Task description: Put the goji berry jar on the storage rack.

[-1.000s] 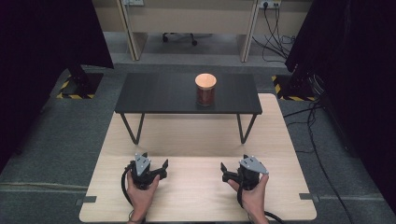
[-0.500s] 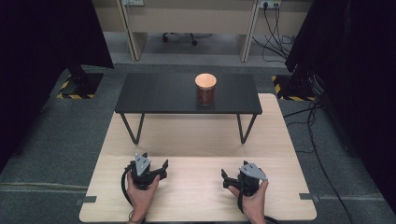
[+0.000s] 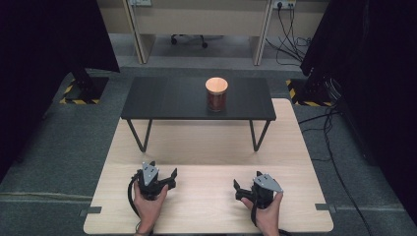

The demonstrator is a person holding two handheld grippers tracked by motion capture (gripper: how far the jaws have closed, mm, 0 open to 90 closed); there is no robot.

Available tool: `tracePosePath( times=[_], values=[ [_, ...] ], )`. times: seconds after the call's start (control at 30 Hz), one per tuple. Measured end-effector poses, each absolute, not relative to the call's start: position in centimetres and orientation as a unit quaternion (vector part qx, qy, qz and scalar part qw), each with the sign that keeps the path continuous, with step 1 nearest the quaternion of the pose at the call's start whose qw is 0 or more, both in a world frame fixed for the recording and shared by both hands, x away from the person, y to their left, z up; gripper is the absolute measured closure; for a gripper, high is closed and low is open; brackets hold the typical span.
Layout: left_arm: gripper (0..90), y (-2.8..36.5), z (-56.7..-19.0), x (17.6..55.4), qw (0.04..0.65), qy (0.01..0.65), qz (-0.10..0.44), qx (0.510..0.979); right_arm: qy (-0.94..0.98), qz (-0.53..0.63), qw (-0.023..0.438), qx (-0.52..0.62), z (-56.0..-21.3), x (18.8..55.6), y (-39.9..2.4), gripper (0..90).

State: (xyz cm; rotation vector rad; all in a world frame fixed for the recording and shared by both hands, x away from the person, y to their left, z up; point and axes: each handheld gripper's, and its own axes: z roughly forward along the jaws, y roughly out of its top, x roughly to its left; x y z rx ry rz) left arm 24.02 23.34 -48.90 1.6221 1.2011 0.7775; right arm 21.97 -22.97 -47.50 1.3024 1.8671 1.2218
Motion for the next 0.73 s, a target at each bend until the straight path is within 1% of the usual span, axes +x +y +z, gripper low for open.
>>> tracePosePath(
  times=[0.73],
  values=[
    [8.5, 23.33, -48.89, 24.04, 0.47, 0.489, 0.317, 0.663, 0.698, 0.456, 0.273, 0.481, -47.5, 22.03, -23.09, 4.5]
  ],
)
